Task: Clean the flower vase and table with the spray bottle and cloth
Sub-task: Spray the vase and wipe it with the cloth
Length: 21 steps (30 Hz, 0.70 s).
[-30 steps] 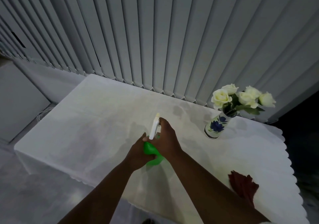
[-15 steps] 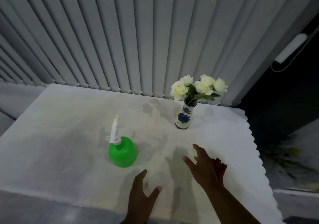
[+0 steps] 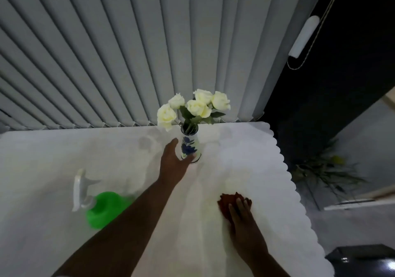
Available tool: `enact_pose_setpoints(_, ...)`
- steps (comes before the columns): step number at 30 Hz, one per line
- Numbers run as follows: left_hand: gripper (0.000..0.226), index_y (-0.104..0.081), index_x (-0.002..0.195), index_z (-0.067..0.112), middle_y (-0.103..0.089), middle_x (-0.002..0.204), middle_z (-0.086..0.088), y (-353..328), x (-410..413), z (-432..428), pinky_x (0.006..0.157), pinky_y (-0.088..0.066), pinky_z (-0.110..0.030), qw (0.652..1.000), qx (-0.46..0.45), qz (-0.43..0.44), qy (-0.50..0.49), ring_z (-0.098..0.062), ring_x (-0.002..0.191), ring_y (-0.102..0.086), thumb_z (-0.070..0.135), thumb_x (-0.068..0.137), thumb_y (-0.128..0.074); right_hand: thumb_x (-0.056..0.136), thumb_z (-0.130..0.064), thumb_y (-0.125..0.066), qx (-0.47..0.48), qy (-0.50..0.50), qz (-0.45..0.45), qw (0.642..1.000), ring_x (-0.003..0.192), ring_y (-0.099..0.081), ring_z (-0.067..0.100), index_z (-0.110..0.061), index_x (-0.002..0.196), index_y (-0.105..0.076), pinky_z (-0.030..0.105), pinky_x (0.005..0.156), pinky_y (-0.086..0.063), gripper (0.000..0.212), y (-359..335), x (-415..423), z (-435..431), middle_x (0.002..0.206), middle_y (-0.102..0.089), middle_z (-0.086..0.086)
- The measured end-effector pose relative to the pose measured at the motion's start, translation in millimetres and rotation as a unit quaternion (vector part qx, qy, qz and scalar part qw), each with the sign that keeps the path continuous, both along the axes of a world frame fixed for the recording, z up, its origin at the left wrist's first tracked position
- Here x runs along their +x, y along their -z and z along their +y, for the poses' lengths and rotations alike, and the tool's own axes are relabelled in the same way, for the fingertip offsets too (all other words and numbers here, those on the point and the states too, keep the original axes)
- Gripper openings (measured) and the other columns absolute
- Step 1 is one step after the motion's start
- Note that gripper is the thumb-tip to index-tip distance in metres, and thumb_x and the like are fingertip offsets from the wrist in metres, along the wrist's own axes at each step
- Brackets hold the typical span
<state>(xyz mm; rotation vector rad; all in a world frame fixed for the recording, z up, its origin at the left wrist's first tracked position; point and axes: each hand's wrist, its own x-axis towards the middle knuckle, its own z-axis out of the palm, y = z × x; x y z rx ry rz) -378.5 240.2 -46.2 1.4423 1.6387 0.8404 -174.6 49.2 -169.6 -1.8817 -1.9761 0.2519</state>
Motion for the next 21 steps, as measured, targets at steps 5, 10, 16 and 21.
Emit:
enact_pose_setpoints(5, 0.059, -0.055, 0.121, 0.026, -0.058, 0.115, 0.012, -20, 16, 45, 0.082, -0.038, -0.017, 0.999, 0.003, -0.027, 0.037, -0.008, 0.102, -0.053, 0.033, 0.068, -0.081, 0.102, -0.020, -0.015, 0.029, 0.026, 0.043, 0.998, 0.148, -0.009, 0.010, -0.007, 0.129, -0.047, 0.020, 0.113, -0.031, 0.044, 0, 6, 7, 0.161, -0.008, -0.012)
enact_pose_setpoints(10, 0.046, -0.066, 0.105, 0.014, -0.068, 0.100, 0.000, -18, 19, 60, 0.085, -0.050, -0.032, 0.999, 0.004, -0.044, 0.018, -0.023, 0.101, -0.064, 0.028, 0.065, -0.084, 0.085, 0.010, -0.046, 0.012, 0.086, 0.166, 0.982, 0.131, -0.048, 0.014, -0.014, 0.132, -0.053, 0.044, 0.101, -0.048, 0.054, -29, 10, 13, 0.139, -0.052, -0.005)
enact_pose_setpoints(16, 0.039, -0.065, 0.105, 0.019, -0.070, 0.099, 0.003, -50, 5, 47, 0.075, -0.052, -0.022, 0.997, 0.013, -0.058, 0.051, -0.013, 0.090, -0.065, 0.034, 0.071, -0.079, 0.094, 0.002, -0.051, 0.051, 0.109, 0.323, 0.939, 0.106, -0.065, 0.001, -0.022, 0.137, -0.050, 0.013, 0.061, -0.056, 0.050, -105, -11, 59, 0.136, -0.059, -0.005)
enact_pose_setpoints(21, 0.041, -0.064, 0.108, 0.019, -0.072, 0.103, 0.001, -92, -16, 21, 0.083, -0.057, -0.033, 0.990, 0.019, -0.104, 0.092, -0.015, 0.095, -0.068, 0.029, 0.071, -0.079, 0.096, -0.007, -0.052, 0.139, 0.055, 0.282, 0.948, 0.135, -0.034, -0.009, -0.017, 0.145, -0.039, 0.018, 0.107, -0.041, 0.052, -179, -56, 100, 0.147, -0.045, -0.006)
